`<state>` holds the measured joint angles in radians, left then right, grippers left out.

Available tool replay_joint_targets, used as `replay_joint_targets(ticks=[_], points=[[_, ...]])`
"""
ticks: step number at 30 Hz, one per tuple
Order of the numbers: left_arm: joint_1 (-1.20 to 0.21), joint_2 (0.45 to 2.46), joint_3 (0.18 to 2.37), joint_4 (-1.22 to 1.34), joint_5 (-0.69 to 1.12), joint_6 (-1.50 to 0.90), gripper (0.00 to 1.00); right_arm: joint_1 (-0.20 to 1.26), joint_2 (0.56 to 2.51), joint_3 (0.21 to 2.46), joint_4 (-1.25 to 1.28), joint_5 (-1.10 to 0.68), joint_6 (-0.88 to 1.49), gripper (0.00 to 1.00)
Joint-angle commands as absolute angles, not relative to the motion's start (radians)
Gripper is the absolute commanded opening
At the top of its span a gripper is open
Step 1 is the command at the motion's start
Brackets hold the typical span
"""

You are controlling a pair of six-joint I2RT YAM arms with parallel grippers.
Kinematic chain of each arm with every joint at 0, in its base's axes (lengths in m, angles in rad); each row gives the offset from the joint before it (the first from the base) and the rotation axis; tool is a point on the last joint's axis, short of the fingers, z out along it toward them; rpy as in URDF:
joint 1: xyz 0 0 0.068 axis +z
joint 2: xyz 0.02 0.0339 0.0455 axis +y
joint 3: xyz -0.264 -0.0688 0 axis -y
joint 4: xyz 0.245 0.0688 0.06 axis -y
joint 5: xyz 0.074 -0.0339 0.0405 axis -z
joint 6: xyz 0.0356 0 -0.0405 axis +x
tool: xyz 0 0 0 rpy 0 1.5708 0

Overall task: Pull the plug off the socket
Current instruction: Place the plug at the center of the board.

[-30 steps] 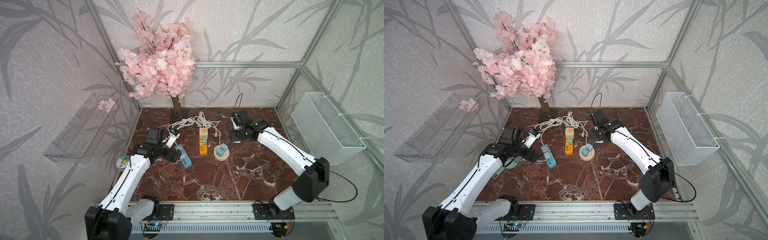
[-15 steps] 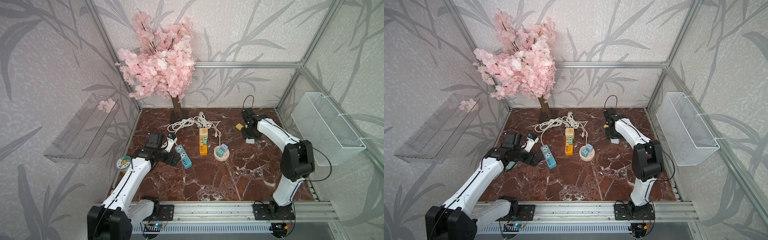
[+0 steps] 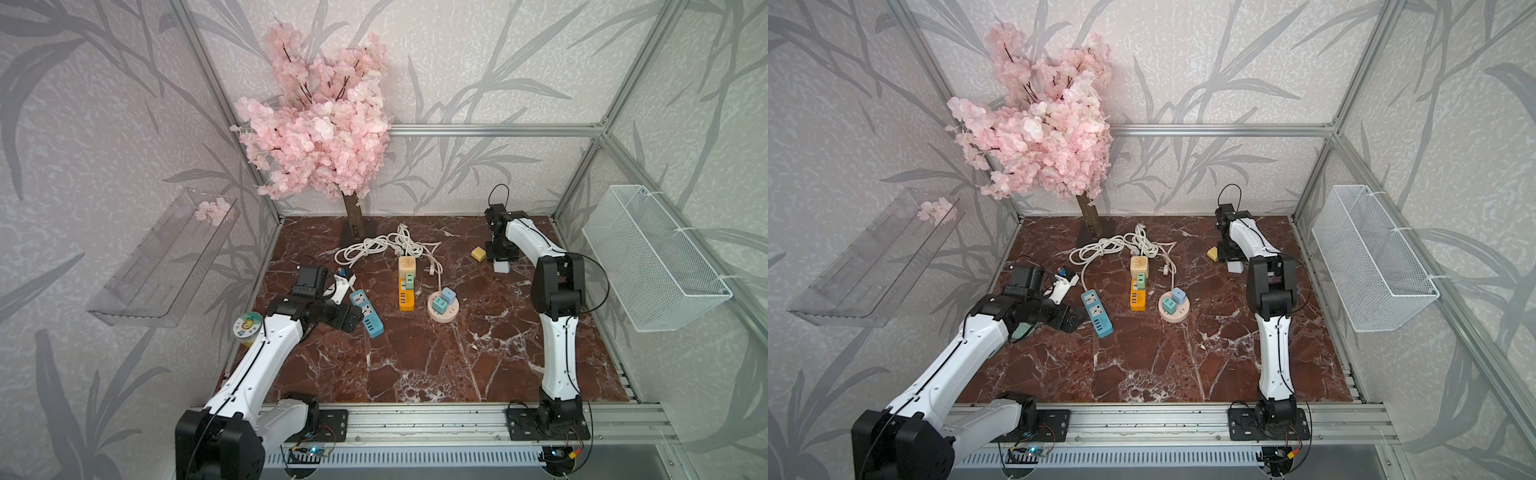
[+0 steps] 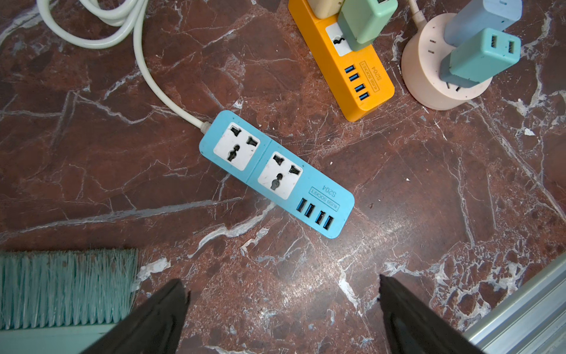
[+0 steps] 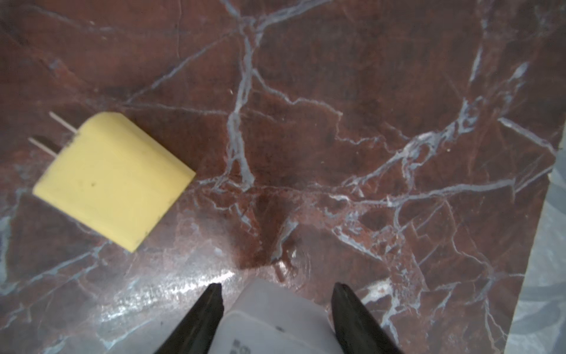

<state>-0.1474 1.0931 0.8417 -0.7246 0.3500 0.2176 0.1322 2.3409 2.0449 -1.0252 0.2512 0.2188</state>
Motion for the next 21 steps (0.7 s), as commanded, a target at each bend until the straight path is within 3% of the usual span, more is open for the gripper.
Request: replay_joint_targets(ticks=[1, 21], points=[[-0.146, 1.098, 0.851, -0.724, 0.376, 0.229, 0.99, 0.12, 2.402, 2.148, -1.122, 0.239, 0.199, 0.01], [-0.146, 1.103, 0.855, -0.733, 0.398, 0.23, 0.99, 0.074, 2.699, 2.634, -1.288, 0.215, 0.191, 0.26]])
